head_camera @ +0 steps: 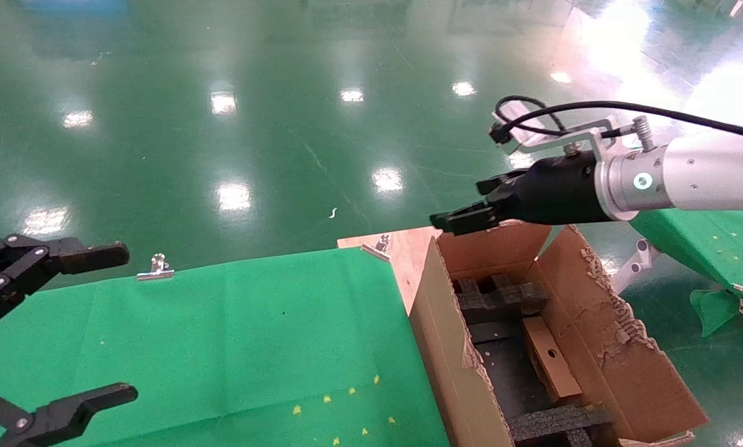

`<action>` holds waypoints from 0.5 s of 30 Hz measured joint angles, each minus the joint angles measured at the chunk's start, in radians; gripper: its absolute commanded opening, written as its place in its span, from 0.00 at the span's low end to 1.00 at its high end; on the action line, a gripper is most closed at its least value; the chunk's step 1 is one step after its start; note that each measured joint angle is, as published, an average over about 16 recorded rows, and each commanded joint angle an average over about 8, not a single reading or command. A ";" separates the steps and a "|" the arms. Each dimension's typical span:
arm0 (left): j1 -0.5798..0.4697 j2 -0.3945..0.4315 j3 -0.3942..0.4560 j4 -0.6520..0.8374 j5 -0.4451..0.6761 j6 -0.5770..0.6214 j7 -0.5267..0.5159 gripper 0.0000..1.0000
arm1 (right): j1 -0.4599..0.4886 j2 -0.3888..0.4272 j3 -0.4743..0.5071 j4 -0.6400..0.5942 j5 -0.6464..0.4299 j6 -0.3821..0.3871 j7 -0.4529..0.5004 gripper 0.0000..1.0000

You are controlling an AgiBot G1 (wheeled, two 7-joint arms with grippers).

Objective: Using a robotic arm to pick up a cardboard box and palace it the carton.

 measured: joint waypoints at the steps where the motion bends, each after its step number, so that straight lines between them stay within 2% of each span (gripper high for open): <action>1: 0.000 0.000 0.000 0.000 0.000 0.000 0.000 1.00 | -0.014 -0.002 0.017 -0.001 0.016 -0.009 -0.021 1.00; 15: 0.000 0.000 0.001 0.000 0.000 0.000 0.000 1.00 | -0.199 -0.033 0.252 -0.021 0.238 -0.139 -0.311 1.00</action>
